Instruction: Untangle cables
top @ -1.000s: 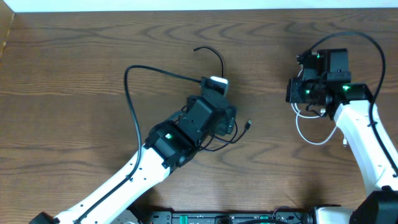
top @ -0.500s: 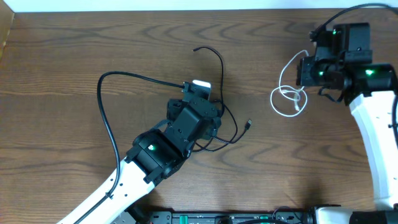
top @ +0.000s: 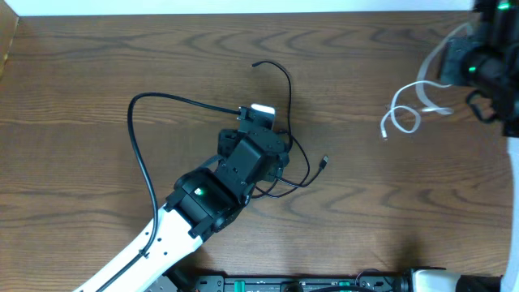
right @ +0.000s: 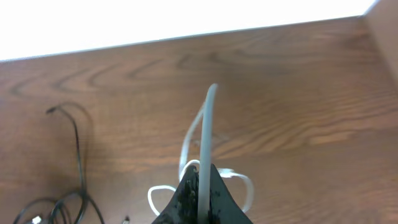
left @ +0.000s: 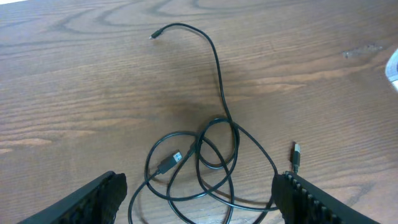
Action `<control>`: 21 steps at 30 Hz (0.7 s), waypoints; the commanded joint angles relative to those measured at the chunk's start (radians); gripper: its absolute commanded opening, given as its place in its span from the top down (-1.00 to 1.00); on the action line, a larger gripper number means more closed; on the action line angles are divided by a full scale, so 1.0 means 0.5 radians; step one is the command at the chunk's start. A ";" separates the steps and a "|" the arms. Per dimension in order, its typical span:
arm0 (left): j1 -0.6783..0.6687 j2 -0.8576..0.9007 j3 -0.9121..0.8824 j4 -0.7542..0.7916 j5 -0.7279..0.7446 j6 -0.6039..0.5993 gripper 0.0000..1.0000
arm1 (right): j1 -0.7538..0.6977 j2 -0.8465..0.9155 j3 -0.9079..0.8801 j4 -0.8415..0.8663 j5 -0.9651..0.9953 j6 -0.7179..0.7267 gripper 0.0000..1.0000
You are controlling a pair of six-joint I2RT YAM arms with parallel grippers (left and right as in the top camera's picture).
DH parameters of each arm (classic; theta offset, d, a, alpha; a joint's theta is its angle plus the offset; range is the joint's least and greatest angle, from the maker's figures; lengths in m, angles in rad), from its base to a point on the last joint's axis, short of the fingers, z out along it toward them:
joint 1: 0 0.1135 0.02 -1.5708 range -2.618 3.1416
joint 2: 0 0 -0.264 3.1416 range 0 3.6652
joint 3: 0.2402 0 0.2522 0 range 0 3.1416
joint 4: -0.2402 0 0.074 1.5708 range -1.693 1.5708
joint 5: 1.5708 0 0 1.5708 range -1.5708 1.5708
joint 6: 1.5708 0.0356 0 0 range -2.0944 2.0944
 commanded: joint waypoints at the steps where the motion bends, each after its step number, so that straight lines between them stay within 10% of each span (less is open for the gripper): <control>1: 0.009 0.021 -0.007 -0.001 -0.026 -0.003 -0.59 | -0.127 -0.005 0.167 -0.096 0.120 0.048 0.98; 21: 0.008 0.021 -0.008 -0.214 -0.018 -0.003 -0.60 | -1.087 0.014 0.202 -0.318 0.534 0.346 0.98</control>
